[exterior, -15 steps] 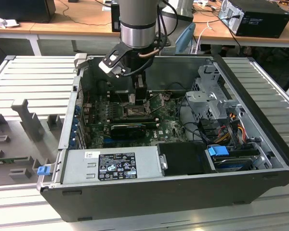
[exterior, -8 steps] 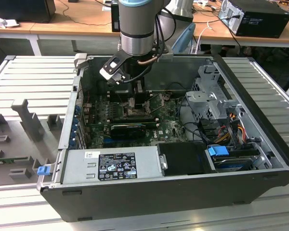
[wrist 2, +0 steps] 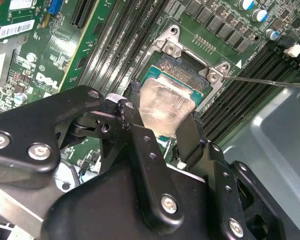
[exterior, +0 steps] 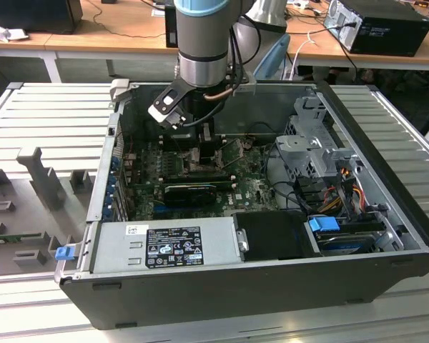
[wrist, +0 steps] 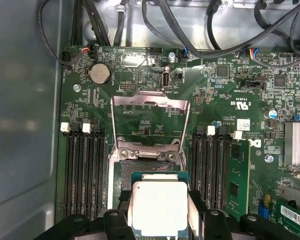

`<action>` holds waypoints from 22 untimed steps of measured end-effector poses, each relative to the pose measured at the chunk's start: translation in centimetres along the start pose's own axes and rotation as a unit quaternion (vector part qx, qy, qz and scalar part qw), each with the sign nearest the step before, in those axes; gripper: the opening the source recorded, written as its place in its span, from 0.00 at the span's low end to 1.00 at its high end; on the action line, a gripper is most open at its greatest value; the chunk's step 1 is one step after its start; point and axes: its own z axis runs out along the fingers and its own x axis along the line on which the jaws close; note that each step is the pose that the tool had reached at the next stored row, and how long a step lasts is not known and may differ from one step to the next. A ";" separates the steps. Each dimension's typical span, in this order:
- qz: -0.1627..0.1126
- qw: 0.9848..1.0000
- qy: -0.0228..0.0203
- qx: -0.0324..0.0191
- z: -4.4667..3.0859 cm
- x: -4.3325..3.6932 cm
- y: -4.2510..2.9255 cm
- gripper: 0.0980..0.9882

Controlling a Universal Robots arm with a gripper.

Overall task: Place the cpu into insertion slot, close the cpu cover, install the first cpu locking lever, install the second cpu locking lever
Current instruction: 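Place the cpu into insertion slot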

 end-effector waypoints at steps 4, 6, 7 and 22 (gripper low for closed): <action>0.000 1.000 0.000 0.000 0.34 0.00 -0.02 0.48; 0.000 1.000 0.000 0.000 0.67 -0.01 -0.03 0.48; 0.000 1.000 0.000 0.000 0.87 -0.01 -0.04 0.48; 0.015 1.000 -0.001 0.003 2.96 0.94 -0.25 0.48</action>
